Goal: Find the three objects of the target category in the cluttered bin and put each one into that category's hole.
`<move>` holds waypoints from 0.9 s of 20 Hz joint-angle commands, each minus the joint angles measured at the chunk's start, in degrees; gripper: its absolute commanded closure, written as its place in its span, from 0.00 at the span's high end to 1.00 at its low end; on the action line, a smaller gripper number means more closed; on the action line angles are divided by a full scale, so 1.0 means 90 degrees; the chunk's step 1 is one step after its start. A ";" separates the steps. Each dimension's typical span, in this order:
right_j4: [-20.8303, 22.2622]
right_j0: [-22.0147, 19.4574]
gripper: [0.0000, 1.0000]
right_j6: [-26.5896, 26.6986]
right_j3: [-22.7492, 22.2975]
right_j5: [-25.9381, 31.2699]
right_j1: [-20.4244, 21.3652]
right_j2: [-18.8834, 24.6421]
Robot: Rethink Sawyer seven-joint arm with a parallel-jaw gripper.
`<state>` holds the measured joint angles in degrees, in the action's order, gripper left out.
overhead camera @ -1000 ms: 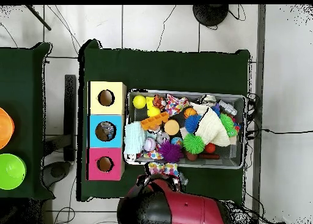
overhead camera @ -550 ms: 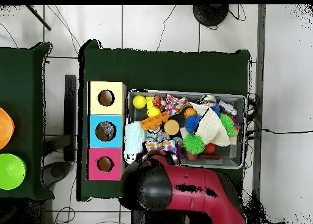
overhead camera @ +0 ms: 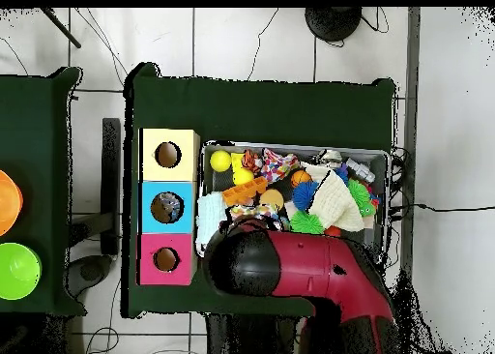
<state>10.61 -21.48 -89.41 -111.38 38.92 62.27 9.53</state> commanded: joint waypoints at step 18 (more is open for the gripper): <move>0.0200 -0.0405 1.00 0.0092 -0.0299 -0.0940 -0.0410 0.0731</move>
<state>11.30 -23.58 -89.41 -111.85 30.16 59.16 11.44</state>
